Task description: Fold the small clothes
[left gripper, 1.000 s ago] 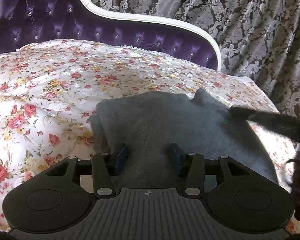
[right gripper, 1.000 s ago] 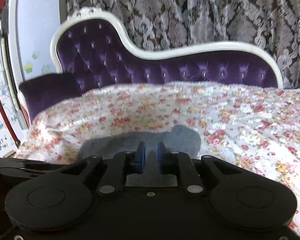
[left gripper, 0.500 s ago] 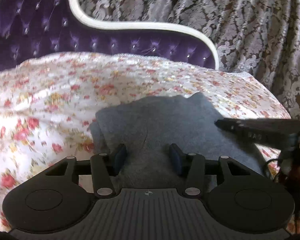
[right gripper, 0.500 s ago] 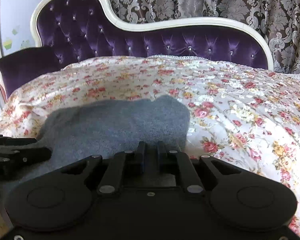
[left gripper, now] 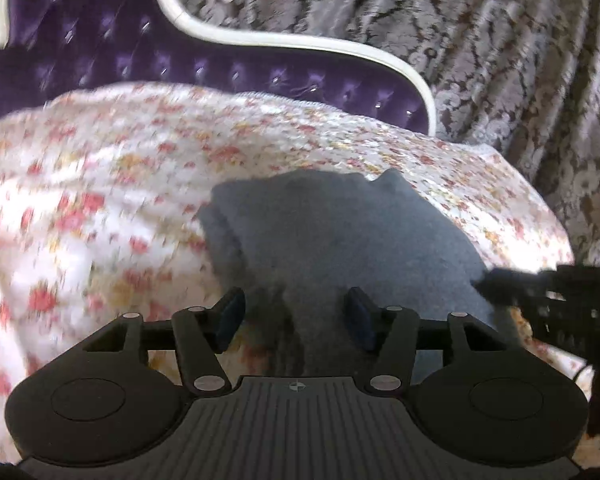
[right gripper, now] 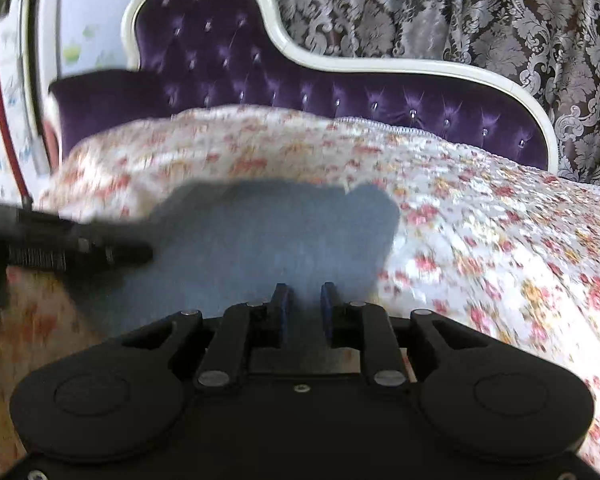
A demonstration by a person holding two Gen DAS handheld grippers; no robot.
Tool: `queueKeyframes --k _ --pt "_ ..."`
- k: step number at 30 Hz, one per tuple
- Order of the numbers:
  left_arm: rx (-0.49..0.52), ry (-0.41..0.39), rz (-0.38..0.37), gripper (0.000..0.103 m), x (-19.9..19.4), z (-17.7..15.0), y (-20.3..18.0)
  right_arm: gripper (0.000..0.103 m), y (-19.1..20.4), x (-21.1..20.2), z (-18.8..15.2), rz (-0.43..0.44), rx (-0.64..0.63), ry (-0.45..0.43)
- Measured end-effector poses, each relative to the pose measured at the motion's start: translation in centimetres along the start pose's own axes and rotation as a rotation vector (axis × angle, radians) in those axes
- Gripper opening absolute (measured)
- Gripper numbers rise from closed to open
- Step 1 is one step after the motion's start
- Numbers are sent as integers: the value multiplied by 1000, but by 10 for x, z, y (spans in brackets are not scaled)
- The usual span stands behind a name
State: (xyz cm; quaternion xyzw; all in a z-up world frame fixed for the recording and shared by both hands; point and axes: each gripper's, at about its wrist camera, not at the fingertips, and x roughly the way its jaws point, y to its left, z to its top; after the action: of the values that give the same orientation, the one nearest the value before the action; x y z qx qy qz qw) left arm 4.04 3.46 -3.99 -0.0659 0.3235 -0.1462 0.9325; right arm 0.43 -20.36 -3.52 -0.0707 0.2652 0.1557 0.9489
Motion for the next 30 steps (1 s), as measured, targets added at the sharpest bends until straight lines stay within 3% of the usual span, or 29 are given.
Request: queueKeyframes --k 2,9,10,12,14,15,16,18,24,28,30 --pt "-25 8 1 56 -3 -2 4 30 -1 -7 -2 4 14 -1" --pt "0 -71 53 57 -33 4 -6 62 -2 -36 2 5 73 -65" --pt "4 -83 60 63 -38 6 -9 73 -1 -40 4 6 81 -78" --pt "9 -111 75 73 -47 9 -16 83 0 -46 8 2 91 -99" --pt "23 -134 85 74 -55 13 -24 89 2 -52 11 -5 103 -120" --pt "32 -138 89 81 -58 14 -27 95 3 -54 13 -8 110 -127" --pt "44 -142 90 94 -61 16 -31 100 3 -57 14 -9 118 -136" --pt "71 -147 84 103 -65 17 -39 102 3 -62 15 -9 138 -151" --pt "82 -158 123 103 -72 13 -52 102 4 -72 15 -54 167 -137" --pt "70 -121 117 103 -74 12 -56 102 5 -71 13 -103 168 -62" --pt "89 -105 152 103 -76 11 -62 103 4 -72 10 -94 192 -47"
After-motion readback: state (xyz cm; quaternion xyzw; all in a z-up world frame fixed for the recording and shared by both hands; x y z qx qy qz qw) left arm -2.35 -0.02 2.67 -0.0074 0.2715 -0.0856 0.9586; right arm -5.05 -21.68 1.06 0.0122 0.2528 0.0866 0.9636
